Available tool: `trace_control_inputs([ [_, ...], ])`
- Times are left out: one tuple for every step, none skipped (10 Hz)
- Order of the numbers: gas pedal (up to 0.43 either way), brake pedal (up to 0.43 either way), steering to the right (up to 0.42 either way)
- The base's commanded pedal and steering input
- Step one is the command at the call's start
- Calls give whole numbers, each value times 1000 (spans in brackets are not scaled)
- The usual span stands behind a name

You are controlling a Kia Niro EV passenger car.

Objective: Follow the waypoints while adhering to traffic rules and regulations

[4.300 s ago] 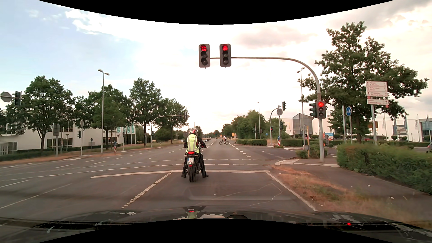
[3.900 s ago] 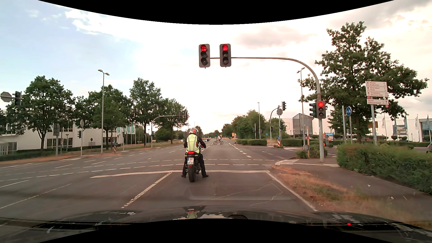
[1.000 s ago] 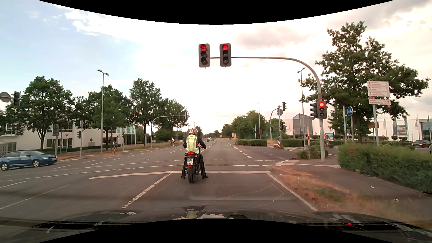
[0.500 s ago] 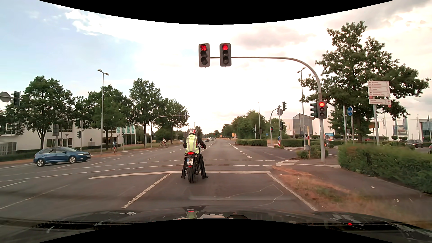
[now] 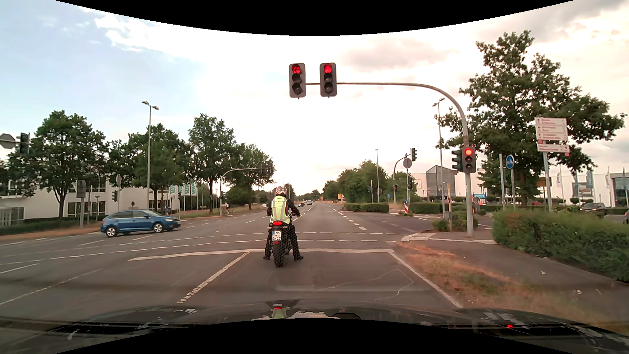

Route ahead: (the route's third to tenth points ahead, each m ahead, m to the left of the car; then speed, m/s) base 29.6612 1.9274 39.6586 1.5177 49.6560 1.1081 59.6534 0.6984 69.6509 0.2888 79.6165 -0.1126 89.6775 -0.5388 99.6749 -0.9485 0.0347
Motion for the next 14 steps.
trace_control_inputs([
  [0, 250, -2],
  [0, 220, -2],
  [0, 152, -1],
  [0, 30, -1],
  [0, 0, -2],
  [0, 0, -2],
  [0, 0, -2],
  [0, 0, -2],
  [0, 0, -2],
  [0, 0, -2],
  [0, 0, -2],
  [0, 0, -2],
  [0, 0, -1],
  [0, 0, -2],
])
